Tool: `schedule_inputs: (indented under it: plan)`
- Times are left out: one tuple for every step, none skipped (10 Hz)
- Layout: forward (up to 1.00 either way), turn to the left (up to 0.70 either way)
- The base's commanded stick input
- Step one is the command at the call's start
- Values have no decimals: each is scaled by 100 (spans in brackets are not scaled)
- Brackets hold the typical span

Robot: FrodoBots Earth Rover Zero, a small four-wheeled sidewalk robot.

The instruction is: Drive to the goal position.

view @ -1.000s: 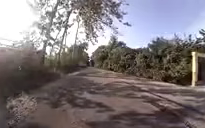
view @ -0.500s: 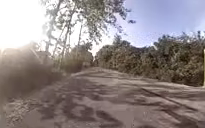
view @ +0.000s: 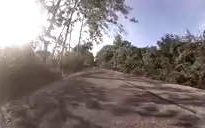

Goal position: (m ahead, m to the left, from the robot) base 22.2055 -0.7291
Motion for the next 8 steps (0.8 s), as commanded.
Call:
schedule_inputs:
  plan:
    - [70, 32]
    - [70, 29]
    - [70, 12]
    - [70, 9]
    - [70, 7]
    - [70, 4]
    - [70, 2]
    - [70, 6]
